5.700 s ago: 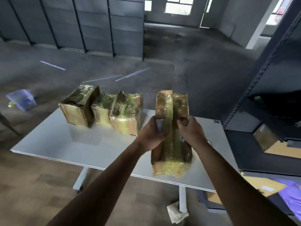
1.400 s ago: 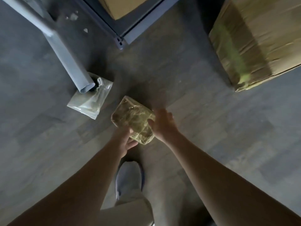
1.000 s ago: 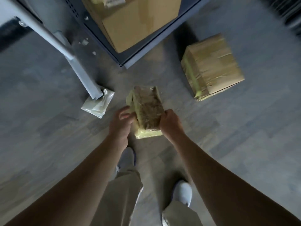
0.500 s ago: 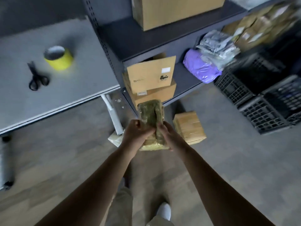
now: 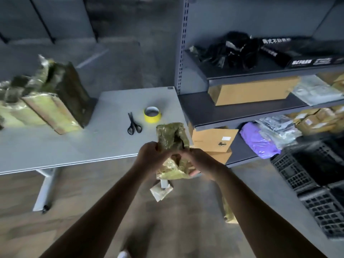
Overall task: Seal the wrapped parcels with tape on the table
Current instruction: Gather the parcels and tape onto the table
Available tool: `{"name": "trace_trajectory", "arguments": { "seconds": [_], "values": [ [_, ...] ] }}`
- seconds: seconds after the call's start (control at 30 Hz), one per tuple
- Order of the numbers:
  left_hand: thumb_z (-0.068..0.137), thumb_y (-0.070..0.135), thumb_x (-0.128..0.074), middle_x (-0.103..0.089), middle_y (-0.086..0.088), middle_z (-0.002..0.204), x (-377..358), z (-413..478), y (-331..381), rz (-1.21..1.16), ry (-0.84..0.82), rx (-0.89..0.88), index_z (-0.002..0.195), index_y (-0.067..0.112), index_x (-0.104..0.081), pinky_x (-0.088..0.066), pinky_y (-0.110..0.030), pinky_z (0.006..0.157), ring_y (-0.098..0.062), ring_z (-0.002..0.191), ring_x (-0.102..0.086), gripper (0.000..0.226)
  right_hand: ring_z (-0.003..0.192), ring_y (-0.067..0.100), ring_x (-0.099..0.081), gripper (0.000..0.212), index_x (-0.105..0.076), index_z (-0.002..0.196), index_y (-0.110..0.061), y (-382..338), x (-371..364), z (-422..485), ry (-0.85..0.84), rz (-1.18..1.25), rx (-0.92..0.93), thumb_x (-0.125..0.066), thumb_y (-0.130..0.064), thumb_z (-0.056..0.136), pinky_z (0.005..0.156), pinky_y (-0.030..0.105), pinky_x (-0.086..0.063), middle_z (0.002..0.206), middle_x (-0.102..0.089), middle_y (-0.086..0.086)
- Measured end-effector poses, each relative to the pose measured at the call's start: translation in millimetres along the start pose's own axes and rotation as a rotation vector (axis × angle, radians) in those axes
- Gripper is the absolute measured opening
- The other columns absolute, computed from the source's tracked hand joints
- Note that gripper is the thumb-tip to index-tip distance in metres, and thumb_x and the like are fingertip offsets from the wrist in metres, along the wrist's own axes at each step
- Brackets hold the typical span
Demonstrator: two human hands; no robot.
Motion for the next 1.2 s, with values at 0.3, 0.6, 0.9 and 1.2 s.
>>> {"name": "trace_trajectory", "arguments": {
  "seconds": [0.3,0.6,0.9,1.2],
  "values": [
    [0.077,0.051,-0.072,-0.051,0.009,0.05,139,51,-56,-0.131,0.054,-0.038,0.069,0.009,-0.07,-0.033,-0.015,0.042,-0.003,0.044,-0.046,0.043,0.058,0.012,-0.049,0.048,-0.056,0.07,-0.021,-124,-94,80,0.183,-0.194,0.107,-0.042,-0.061,0.093,0.056,0.024,-0.036,0.058,-0.05,-0.005],
    [0.084,0.045,-0.063,-0.066,-0.005,0.077,207,126,-78,-0.102,0.251,0.054,0.086,0.006,-0.064,-0.042,-0.027,0.052,-0.023,0.071,-0.063,0.038,0.077,0.025,-0.062,0.037,-0.055,0.103,-0.016,-184,-151,162,0.266,-0.204,0.096,-0.039,-0.049,0.097,0.069,0.034,-0.052,0.088,-0.062,0.007],
    [0.088,0.019,-0.05,-0.054,-0.009,0.112,227,222,-104,0.355,0.192,-0.031,0.109,0.012,-0.061,-0.031,-0.029,0.092,-0.028,0.117,-0.043,0.025,0.098,0.039,-0.062,0.045,-0.058,0.103,0.001,-219,-151,286,0.253,-0.138,-0.019,-0.034,-0.036,0.102,0.068,0.036,-0.051,0.097,-0.061,0.021],
    [0.094,0.013,-0.048,-0.04,-0.012,0.148,241,297,-113,0.425,0.08,0.125,0.142,0.01,-0.041,-0.028,-0.031,0.11,-0.027,0.136,-0.036,0.049,0.099,0.03,-0.061,0.055,-0.038,0.14,0.003,-243,-152,395,0.087,-0.178,-0.064,-0.057,-0.023,0.095,0.085,0.036,-0.048,0.116,-0.059,0.02]
  ]
}}
Point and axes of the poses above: each hand's wrist, its own z-axis towards the middle knuckle, its own x-axis out of the back of the hand, y = z × x, the point moved 1 cm from there along z, towards the middle knuckle
